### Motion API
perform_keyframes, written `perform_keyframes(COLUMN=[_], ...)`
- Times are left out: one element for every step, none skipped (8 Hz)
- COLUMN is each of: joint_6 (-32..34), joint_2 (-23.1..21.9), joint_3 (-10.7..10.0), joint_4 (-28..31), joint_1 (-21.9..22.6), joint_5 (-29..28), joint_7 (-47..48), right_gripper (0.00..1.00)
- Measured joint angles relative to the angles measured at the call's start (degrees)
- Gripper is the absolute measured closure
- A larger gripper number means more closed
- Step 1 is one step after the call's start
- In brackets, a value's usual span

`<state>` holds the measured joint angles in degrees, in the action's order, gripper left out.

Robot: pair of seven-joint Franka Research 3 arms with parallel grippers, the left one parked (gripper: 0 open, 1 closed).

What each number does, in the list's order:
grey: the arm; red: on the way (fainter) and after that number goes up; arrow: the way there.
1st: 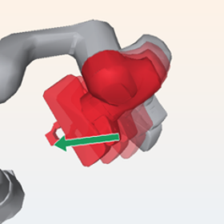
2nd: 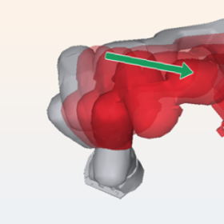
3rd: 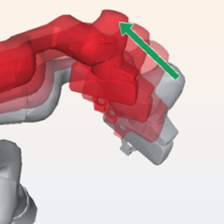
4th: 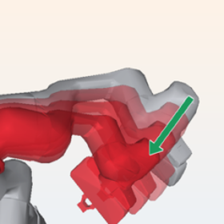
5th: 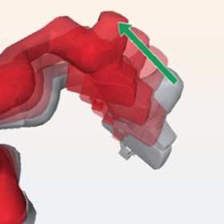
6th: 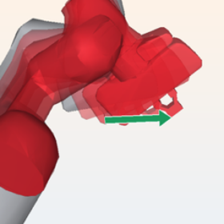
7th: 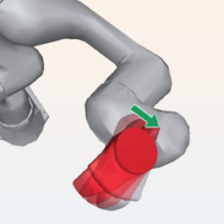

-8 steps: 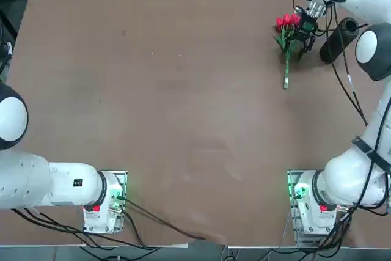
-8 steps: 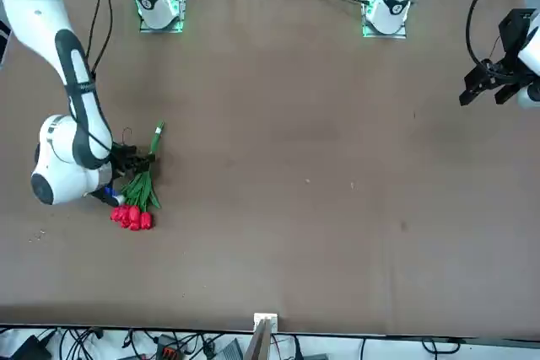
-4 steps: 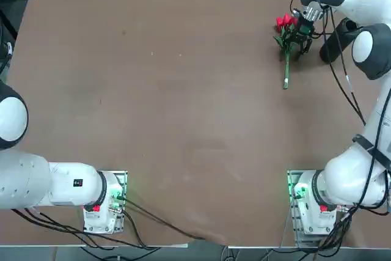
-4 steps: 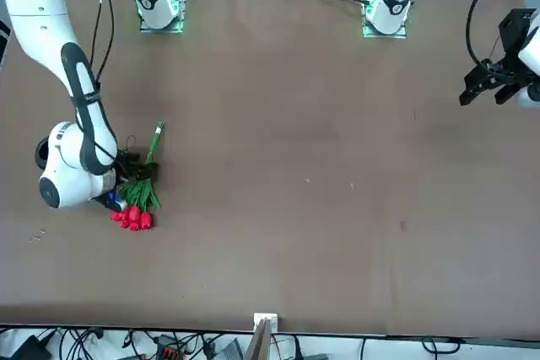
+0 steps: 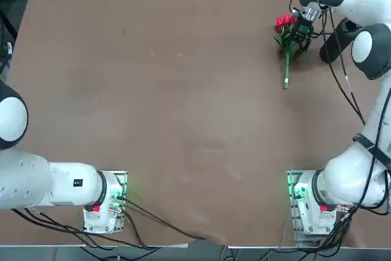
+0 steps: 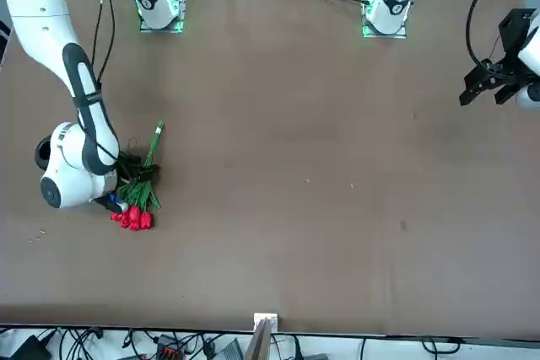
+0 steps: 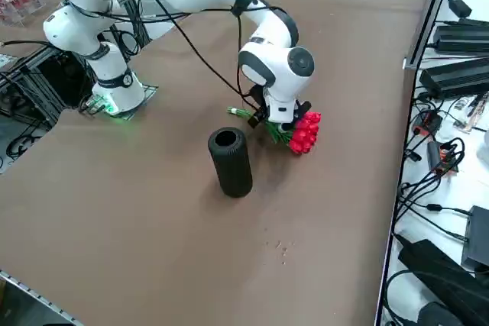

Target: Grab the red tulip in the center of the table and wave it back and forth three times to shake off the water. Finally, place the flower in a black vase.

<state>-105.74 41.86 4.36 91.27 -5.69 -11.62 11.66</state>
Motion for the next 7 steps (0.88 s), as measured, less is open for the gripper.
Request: perform_keyframes(joint_6=[-0.04,-0.08,-0.12,-0.15,0.29,1.44,2.31], joint_2=[0.16,0.44,0.79,1.15,1.6,2.25,2.99], joint_3=[0.0,0.02,0.08,0.15,0.2,0.21,0.21], joint_4=[0.0,-0.01,-0.01,-0.19,-1.01,-2.48,-3.95], joint_1=[0.0,0.0,0.03,0.11,0.32,0.65,0.83], joint_5=[0.02,0.03,0.04,0.04,0.06,0.08,0.13], joint_7=[0.0,0.0,0.0,0.0,0.0,0.0,0.0], right_gripper=[0.05,0.05,0.05,0.05,0.04,0.04,0.04])
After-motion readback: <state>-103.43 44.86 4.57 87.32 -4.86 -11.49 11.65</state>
